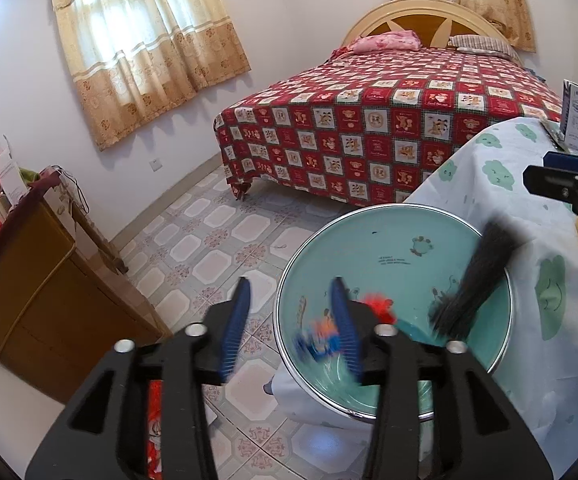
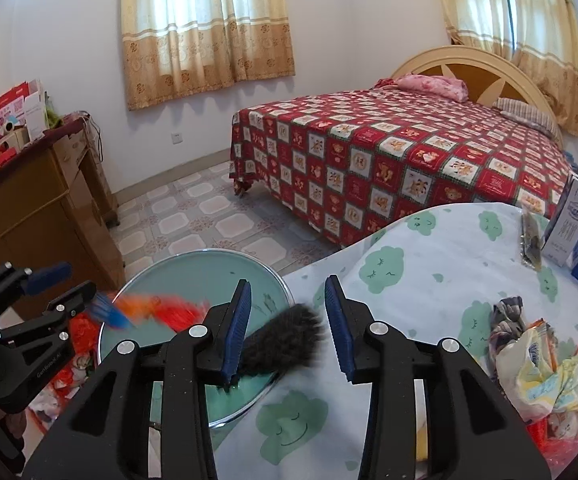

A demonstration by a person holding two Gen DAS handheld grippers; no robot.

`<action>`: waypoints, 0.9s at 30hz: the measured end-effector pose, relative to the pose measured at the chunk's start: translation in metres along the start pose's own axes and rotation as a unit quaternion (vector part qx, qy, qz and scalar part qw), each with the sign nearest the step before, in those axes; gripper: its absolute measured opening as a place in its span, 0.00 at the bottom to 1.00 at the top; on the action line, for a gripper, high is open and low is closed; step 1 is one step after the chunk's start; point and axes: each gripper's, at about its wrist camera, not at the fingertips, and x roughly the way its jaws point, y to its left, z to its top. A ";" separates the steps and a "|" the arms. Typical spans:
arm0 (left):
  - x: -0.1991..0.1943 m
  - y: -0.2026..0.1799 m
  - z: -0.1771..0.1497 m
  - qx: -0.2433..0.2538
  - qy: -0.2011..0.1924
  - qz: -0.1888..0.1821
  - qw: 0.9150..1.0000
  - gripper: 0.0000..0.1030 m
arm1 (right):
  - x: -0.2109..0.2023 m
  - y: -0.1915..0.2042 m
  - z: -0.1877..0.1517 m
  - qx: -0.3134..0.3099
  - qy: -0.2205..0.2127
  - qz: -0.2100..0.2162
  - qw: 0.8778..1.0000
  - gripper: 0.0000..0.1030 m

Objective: Collect trash
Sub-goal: 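Carry the wrapper and black mesh over the teal bin and open both tools, then grasp the purple wrapper with the left tool while the right tool grasps the clear plastic bag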

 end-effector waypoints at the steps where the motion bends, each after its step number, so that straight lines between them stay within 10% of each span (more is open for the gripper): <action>1: 0.000 -0.001 0.000 0.000 0.000 0.001 1.000 0.46 | 0.000 0.000 -0.001 0.000 0.001 0.001 1.000 0.37; 27: -0.040 -0.068 -0.008 0.053 -0.023 -0.069 0.996 0.55 | -0.098 -0.045 -0.041 0.029 -0.026 -0.075 0.996 0.38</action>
